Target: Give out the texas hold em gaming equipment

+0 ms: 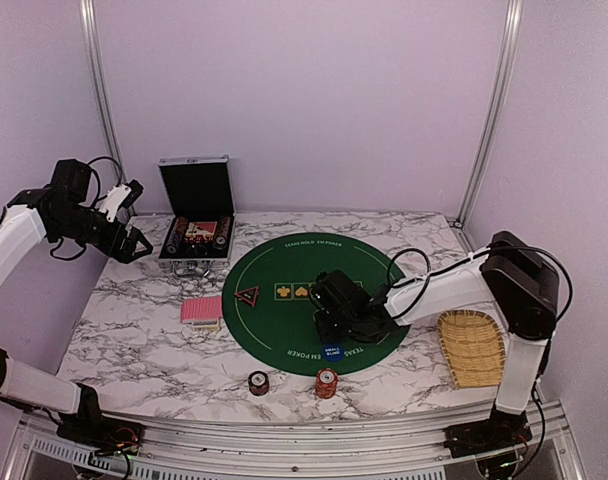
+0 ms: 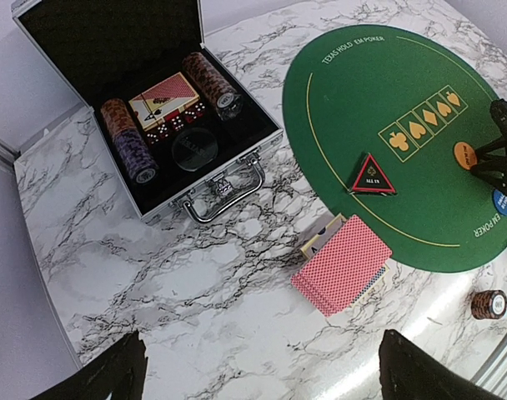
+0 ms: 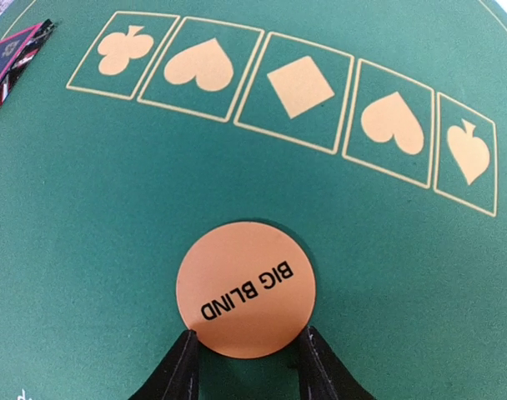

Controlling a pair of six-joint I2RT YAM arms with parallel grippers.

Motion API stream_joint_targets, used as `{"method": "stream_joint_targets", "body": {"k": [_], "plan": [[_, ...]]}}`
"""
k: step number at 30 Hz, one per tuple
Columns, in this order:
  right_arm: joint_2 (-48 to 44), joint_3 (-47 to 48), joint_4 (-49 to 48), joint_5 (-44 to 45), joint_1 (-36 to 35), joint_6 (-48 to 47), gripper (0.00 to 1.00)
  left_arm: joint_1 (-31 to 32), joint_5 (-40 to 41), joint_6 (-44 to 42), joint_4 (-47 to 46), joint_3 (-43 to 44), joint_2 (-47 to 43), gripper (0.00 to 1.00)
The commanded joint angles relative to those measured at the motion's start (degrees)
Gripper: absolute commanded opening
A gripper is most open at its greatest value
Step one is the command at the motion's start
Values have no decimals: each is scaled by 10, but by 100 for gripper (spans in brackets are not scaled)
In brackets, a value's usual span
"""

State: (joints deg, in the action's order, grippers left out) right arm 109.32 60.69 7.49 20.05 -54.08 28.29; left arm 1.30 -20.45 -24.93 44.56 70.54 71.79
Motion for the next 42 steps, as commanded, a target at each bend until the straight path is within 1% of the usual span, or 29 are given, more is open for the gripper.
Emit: {"method": "stream_joint_targets", "body": {"k": [1, 7, 14, 23, 26, 29, 30, 31, 34, 38, 40, 42], "plan": [[38, 9, 14, 8, 31, -1, 39, 1, 5, -7, 16, 11, -10, 99], [72, 48, -2, -4, 65, 1, 39, 0, 2, -7, 16, 11, -9, 99], [121, 125, -5, -12, 111, -10, 38, 0, 3, -8, 18, 12, -11, 99], [210, 267, 29, -35, 152, -55, 37, 1, 4, -7, 22, 10, -10, 99], [230, 302, 42, -40, 160, -66, 35, 0, 6, -8, 23, 10, -11, 99], [233, 313, 50, -40, 165, -75, 35, 0, 6, -8, 24, 12, -11, 99], [227, 311, 52, -42, 164, -80, 37, 0, 6, -8, 24, 12, -11, 99], [219, 305, 53, -47, 164, -84, 40, 1, 6, -8, 25, 12, -11, 99], [176, 270, 54, -65, 155, -102, 53, 0, 4, -9, 26, 10, -11, 99], [92, 211, 80, -82, 125, -122, 70, 1, 2, -9, 26, 8, -11, 99], [48, 173, 88, -91, 105, -125, 75, 1, 1, -5, 28, 8, -10, 99], [8, 135, 95, -110, 89, -122, 77, 0, 1, -4, 31, 7, -11, 99]]}}
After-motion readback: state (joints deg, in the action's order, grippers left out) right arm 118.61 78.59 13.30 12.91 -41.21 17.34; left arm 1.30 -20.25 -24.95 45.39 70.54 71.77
